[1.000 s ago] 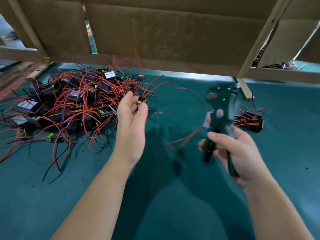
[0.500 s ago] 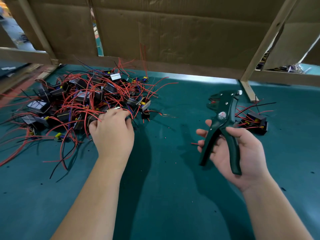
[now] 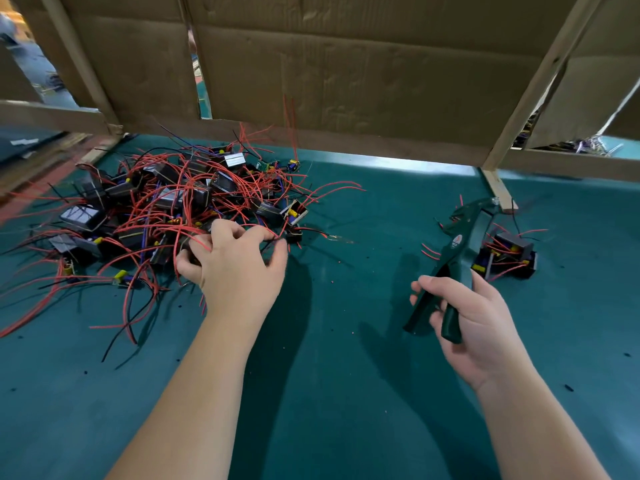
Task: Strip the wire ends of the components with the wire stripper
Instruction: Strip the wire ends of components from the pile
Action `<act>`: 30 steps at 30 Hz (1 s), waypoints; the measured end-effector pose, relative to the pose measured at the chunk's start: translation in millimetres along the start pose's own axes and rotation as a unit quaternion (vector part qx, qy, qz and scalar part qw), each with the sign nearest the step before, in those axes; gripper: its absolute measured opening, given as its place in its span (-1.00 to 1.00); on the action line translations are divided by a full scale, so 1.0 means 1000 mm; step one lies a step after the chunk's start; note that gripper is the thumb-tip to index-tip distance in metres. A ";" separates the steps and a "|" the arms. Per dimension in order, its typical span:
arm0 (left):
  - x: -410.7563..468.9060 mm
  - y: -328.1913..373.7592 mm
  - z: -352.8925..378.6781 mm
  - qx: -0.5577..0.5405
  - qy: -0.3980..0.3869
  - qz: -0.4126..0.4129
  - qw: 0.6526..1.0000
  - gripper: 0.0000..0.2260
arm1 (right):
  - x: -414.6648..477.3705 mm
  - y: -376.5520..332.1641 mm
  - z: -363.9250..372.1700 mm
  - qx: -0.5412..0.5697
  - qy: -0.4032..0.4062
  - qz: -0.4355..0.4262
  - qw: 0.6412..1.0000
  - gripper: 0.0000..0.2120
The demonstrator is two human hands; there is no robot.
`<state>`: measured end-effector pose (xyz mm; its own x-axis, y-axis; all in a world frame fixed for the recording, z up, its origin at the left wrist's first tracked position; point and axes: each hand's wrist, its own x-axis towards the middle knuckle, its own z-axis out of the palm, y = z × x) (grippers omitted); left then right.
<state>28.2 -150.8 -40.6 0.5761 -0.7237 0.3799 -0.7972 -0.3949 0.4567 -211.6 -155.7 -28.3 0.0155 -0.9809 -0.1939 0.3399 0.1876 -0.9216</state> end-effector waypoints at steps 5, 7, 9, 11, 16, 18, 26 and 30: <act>-0.001 0.006 0.000 0.001 0.013 0.028 1.000 -0.78 | -0.002 -0.005 0.002 0.038 -0.038 -0.006 0.999 -0.79; -0.001 0.008 -0.001 -0.010 0.026 0.044 0.999 -0.79 | -0.002 -0.005 0.005 0.081 -0.071 0.017 0.994 -0.72; -0.002 0.009 -0.004 -0.038 0.046 0.055 0.997 -0.80 | -0.004 -0.002 0.008 0.099 -0.097 0.050 0.989 -0.62; -0.002 0.011 -0.010 -0.092 0.074 0.055 0.992 -0.82 | -0.005 0.001 0.010 0.083 -0.103 0.083 0.988 -0.53; 0.000 0.008 -0.020 -0.256 0.044 0.027 0.965 -0.88 | -0.007 0.002 0.010 0.075 -0.128 0.123 0.981 -0.45; 0.003 0.008 -0.019 -0.383 -0.031 -0.028 0.923 -0.85 | -0.006 0.002 0.011 0.085 -0.129 0.133 0.979 -0.46; 0.005 0.016 -0.042 -0.665 -0.179 -0.102 0.718 -0.82 | -0.009 0.001 0.012 0.082 -0.147 0.126 0.978 -0.35; 0.007 0.008 -0.053 -0.798 -0.328 -0.118 0.491 -0.81 | -0.009 0.000 0.012 0.104 -0.163 0.122 0.973 -0.43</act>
<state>35.2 -128.7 8.6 0.0197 -0.9978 0.0630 0.7371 0.0571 0.6734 -200.9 -147.5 -22.5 0.4066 -0.8787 -0.2502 0.4717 0.4364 -0.7662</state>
